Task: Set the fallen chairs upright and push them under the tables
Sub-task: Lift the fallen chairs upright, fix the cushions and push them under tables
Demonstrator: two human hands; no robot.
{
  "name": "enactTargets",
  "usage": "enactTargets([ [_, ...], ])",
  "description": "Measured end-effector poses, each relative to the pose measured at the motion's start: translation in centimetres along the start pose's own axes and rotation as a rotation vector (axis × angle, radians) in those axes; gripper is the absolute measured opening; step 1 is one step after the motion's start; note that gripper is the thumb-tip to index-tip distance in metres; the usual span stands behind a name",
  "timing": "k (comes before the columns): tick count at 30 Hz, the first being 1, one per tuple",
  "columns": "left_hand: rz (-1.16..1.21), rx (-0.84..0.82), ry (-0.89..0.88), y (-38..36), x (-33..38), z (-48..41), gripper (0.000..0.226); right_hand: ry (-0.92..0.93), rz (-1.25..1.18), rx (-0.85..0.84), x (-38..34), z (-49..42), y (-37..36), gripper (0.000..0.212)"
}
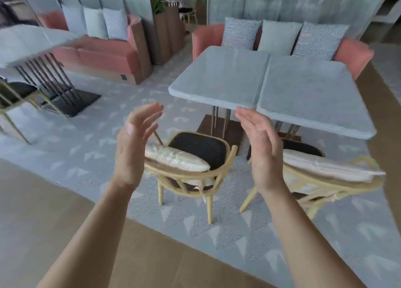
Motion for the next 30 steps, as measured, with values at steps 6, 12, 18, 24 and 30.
enactTargets([
  [6,0.014,-0.051,0.026,6.0,-1.9,-4.6,0.065,-0.060,0.031,0.039,2.6,2.1,-8.5,0.074],
  [12,0.013,-0.111,0.129,8.2,-9.9,-8.0,0.076,-0.145,0.108,0.069,10.3,0.8,-13.3,0.090],
  [18,-0.106,-0.264,0.065,9.9,-16.8,-10.5,0.065,-0.230,0.197,0.088,18.8,0.3,-17.6,0.066],
  [24,-0.658,-0.824,0.250,10.3,-30.8,-6.9,0.067,-0.579,0.902,-0.389,33.1,6.1,-19.7,0.060],
  [30,-1.214,-1.275,-0.129,8.9,-39.8,-3.6,0.047,-0.485,1.573,-0.745,39.9,8.5,-19.7,0.052],
])
Point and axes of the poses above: each hand's wrist, its own z-axis away from the middle knuckle, its own y-axis out of the back of the hand, x = y × z, the point moved 8 cm from there along -z, towards the middle knuckle, and after that the axes turned 11 degrees about x, right-handed, at the moved point
